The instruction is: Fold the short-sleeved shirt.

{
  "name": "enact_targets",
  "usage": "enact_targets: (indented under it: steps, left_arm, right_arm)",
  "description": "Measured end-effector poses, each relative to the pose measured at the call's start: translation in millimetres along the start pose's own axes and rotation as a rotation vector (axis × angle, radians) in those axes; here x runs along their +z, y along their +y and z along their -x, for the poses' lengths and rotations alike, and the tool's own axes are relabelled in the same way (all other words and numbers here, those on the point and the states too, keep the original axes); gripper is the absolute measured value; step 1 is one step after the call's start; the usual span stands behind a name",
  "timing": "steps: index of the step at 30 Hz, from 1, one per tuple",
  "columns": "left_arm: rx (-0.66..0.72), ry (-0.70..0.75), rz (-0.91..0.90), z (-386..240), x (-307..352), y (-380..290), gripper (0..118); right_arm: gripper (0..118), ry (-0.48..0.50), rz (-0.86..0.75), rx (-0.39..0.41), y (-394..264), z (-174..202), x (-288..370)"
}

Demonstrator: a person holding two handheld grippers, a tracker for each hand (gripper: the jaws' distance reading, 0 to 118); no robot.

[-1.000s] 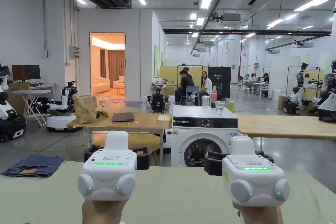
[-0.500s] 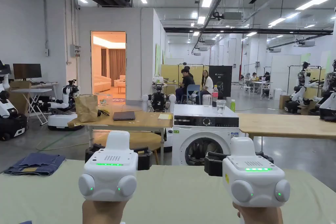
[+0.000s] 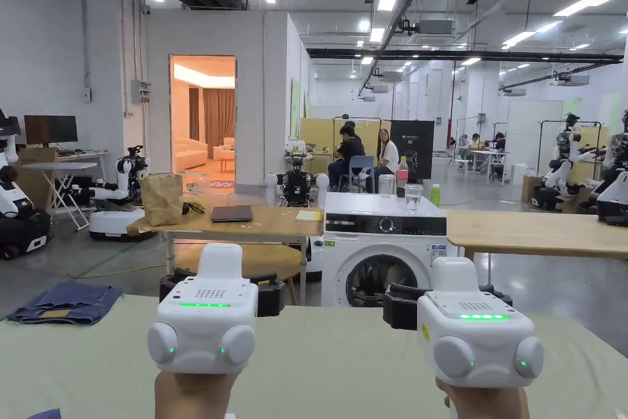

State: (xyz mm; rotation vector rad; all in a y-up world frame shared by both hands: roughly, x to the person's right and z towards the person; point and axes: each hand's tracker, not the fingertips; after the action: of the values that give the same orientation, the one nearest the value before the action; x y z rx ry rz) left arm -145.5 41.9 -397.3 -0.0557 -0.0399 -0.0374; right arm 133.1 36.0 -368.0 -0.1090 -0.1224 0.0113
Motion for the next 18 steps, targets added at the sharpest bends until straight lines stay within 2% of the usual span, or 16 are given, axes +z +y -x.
enact_targets:
  steps: [2, 3, 4, 5, 6, 7, 9, 14, 18]
  left_arm:
    - [-0.006, 0.0, 0.001, 0, 0, -1, 117]
    - [-0.014, -0.005, 0.005, 0, 0, -1, 115]
    - [-0.032, -0.007, 0.0, -1, 2, -2, 96]
    - [-0.064, -0.029, -0.025, -4, 4, -2, 14]
    - [-0.114, -0.015, 0.009, -7, 3, -2, 0]
    - [-0.159, 0.011, -0.037, -12, 8, -2, 0]
    - [-0.08, -0.039, -0.02, -8, 17, -2, 0]
    - [-0.056, -0.004, 0.002, 5, 4, -4, 0]
    - [-0.056, 0.076, 0.008, 47, 21, -7, 0]
  right_arm:
    - [114, 0.005, 0.005, -0.002, 0, -1, 0]
    - [98, 0.003, -0.001, -0.003, 0, -1, 2]
    - [57, -0.017, -0.025, 0.001, -1, -1, 4]
    - [0, -0.065, -0.011, 0.031, -2, 0, 1]
    - [0, -0.076, -0.003, 0.034, 2, -2, -1]
    - [0, -0.065, -0.03, -0.001, 6, -11, 0]
    - [0, -0.032, -0.006, -0.042, 11, -20, -1]
    - [0, -0.032, -0.005, -0.017, 11, -17, 0]
    - [0, 0.065, -0.005, 0.025, 5, 25, -2]
